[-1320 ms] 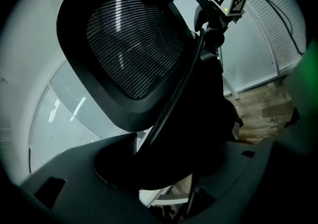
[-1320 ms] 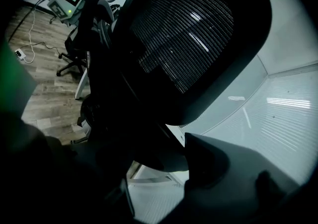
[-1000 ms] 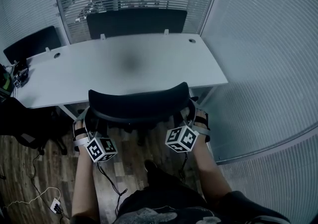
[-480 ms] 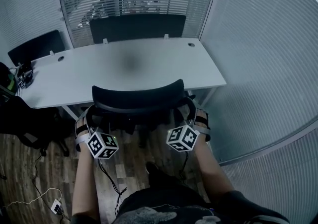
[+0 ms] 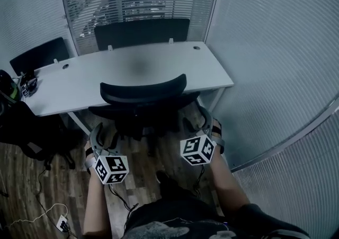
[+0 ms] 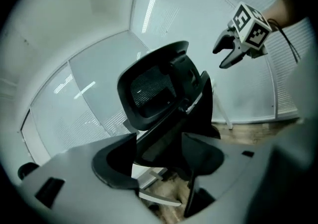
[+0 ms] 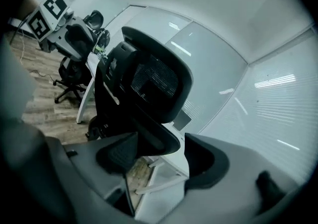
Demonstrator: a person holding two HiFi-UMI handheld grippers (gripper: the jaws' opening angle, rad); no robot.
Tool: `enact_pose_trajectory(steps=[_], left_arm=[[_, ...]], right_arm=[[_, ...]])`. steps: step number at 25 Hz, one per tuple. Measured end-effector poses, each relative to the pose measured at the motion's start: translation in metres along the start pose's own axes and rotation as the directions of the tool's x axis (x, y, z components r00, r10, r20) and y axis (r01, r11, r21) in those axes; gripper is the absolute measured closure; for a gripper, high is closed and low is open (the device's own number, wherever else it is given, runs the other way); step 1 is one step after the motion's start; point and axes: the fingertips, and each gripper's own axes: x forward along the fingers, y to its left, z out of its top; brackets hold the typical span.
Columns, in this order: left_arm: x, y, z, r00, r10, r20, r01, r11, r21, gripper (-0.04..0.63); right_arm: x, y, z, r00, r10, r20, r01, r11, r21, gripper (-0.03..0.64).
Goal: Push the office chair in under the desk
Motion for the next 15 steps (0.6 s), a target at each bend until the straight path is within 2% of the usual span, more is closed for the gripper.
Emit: enact_pose_trajectory(steps=[4, 7, 10, 15], left_arm=[[-0.028, -0.011, 0.014, 0.997, -0.038, 0.06, 0.042, 0.997, -0.065, 0.322], [-0.044, -0.027, 0.026, 0.992, -0.054, 0.11, 0.067, 0.991, -0.116, 0.395], [-0.066, -0.037, 0.035, 0.987, -0.061, 0.15, 0.086, 0.982, -0.166, 0.467], [-0.095, -0.048, 0.045, 0.987, -0.038, 0.159, 0.072, 0.974, -0.215, 0.548]], right_arm=[[-0.033, 0.009, -0.005, 0.999, 0.05, -0.001, -0.049, 0.994, 0.093, 0.313], [-0.054, 0.013, -0.012, 0.997, 0.072, 0.016, -0.074, 0.988, 0.139, 0.314], [-0.072, 0.029, -0.014, 0.989, 0.143, 0.024, -0.145, 0.973, 0.18, 0.314], [-0.093, 0.045, -0.012, 0.97, 0.236, 0.057, -0.242, 0.946, 0.214, 0.314]])
